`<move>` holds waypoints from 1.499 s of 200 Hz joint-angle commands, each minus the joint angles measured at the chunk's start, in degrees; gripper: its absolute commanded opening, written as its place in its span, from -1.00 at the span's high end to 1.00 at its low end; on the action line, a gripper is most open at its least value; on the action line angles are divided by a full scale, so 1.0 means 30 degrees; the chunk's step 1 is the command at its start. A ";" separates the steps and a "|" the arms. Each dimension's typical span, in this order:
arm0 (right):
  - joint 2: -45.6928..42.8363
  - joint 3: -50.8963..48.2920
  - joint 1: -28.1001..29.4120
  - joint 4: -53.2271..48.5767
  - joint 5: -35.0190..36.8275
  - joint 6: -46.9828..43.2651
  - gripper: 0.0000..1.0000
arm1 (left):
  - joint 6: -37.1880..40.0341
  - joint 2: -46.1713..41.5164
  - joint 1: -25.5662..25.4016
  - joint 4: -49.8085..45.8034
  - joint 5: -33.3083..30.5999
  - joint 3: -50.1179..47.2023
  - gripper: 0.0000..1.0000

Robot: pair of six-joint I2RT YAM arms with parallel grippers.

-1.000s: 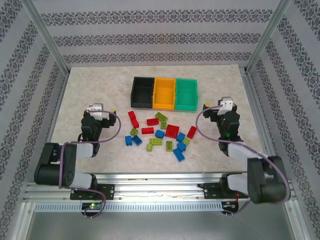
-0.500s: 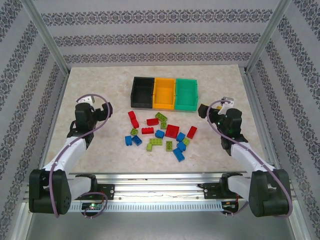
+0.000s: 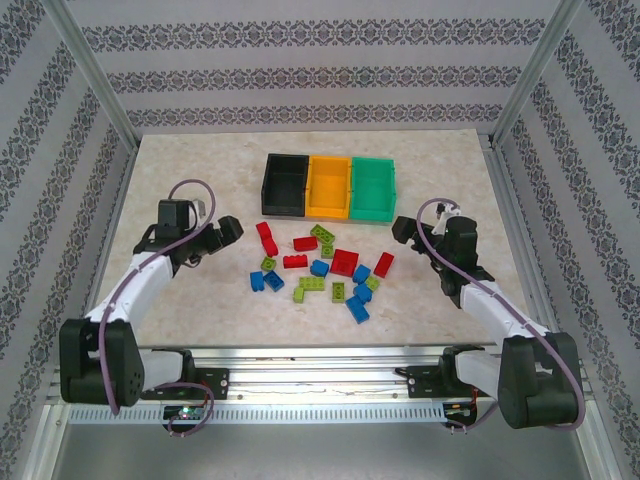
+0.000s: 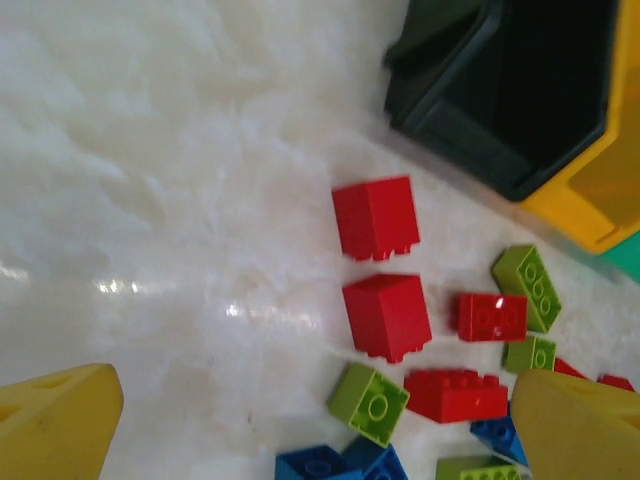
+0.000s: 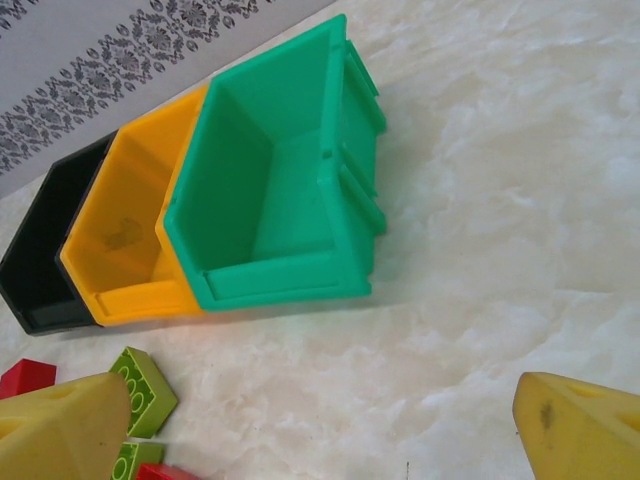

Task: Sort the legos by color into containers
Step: Pick up the lego from the center of the table.

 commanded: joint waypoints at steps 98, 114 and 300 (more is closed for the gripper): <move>0.2209 0.1281 0.3626 -0.0296 0.2685 -0.1216 -0.97 | 0.1396 0.9044 -0.5449 -0.7582 -0.3804 0.7980 -0.67; 0.2433 0.1316 0.3877 -0.0248 0.3106 -0.1486 -0.96 | 0.1357 1.0019 -0.6003 -0.8089 -0.4753 0.9087 -0.64; 0.3309 0.1765 0.4504 -0.0198 0.3590 -0.1876 -0.96 | 0.1237 1.0048 -0.7723 -0.7644 -0.5691 1.0401 0.52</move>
